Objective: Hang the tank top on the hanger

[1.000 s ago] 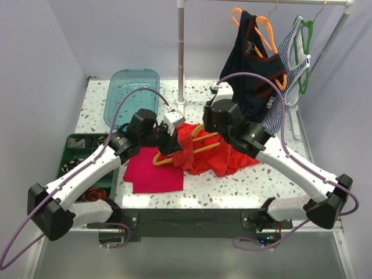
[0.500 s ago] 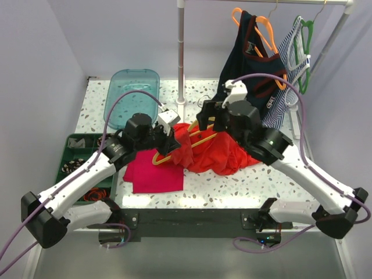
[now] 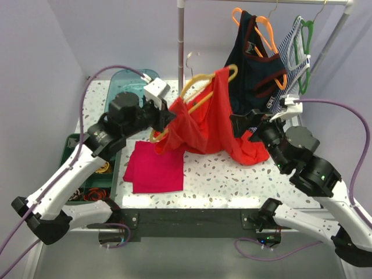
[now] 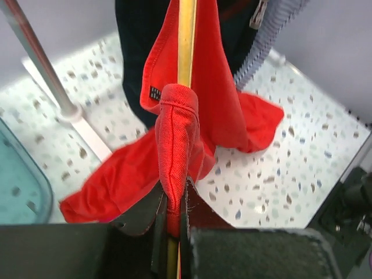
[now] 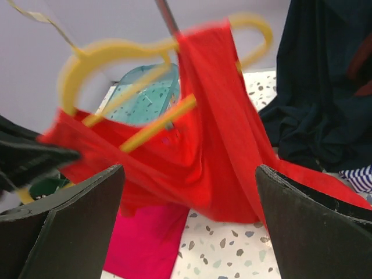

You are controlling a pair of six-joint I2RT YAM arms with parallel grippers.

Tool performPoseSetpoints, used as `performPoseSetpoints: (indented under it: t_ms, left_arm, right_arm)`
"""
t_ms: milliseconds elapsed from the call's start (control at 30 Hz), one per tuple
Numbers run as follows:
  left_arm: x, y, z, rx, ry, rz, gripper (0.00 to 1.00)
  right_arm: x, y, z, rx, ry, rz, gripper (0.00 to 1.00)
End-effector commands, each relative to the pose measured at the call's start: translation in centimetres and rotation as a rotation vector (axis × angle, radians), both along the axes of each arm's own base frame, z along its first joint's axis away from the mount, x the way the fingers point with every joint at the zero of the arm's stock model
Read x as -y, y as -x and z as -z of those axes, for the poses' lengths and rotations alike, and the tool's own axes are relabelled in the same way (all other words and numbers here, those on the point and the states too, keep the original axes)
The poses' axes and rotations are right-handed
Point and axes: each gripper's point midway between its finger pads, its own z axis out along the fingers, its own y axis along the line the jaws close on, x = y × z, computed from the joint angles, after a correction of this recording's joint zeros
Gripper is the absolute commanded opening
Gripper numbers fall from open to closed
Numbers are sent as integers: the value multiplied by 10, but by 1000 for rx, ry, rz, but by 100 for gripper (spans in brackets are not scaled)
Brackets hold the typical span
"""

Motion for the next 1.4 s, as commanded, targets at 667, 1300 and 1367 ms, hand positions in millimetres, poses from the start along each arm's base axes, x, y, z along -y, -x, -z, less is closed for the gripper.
performPoseSetpoints:
  t_ms: [667, 1300, 1367]
  left_arm:
    - [-21, -10, -273, 499, 253, -101, 0]
    - [-49, -1, -297, 546, 300, -201, 0]
    - [-48, -2, -296, 545, 299, -199, 0]
  right_arm:
    - [-15, -27, -28, 85, 92, 29, 99]
    - [-214, 22, 85, 83, 7, -798, 91]
    - [-233, 37, 98, 71, -1, -845, 88]
